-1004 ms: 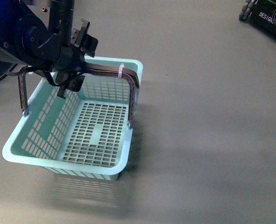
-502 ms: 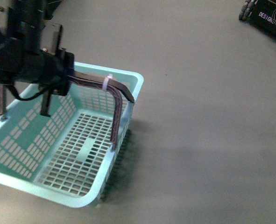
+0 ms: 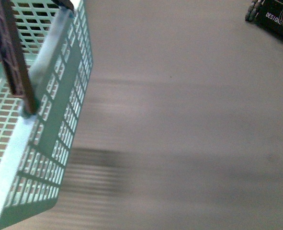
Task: Pick mango and avocado into basket
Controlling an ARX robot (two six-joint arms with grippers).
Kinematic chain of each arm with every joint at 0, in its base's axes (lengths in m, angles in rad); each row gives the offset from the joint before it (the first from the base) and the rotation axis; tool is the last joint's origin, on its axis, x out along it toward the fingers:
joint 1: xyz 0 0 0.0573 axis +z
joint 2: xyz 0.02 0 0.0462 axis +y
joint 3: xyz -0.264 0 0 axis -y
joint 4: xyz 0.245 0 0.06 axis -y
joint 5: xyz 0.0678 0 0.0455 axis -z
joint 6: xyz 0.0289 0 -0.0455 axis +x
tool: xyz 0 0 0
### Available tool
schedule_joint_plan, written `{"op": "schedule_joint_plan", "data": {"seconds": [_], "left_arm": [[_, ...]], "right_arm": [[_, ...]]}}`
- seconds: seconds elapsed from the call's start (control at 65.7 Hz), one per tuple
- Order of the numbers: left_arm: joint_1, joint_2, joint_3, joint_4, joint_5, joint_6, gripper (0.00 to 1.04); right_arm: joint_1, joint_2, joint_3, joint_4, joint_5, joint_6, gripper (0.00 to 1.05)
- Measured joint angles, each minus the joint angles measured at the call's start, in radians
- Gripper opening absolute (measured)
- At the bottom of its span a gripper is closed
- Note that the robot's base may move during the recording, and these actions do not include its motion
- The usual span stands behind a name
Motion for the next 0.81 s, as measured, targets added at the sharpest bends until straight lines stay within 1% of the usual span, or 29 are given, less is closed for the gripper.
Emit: {"op": "schedule_joint_plan", "data": {"seconds": [0.183, 0.38, 0.806], "left_arm": [[0.003, -0.162, 0.002, -0.143, -0.023, -0.010, 0.14], [0.005, -0.252, 0.028, -0.248, -0.042, -0.014, 0.14], [0.007, -0.263, 0.037, -0.254, -0.050, -0.014, 0.14]], "right_arm": [[0.000, 0.000, 0.000, 0.000, 0.000, 0.000, 0.96], [0.000, 0.000, 0.000, 0.000, 0.000, 0.000, 0.96], [0.000, 0.000, 0.000, 0.000, 0.000, 0.000, 0.96]]}}
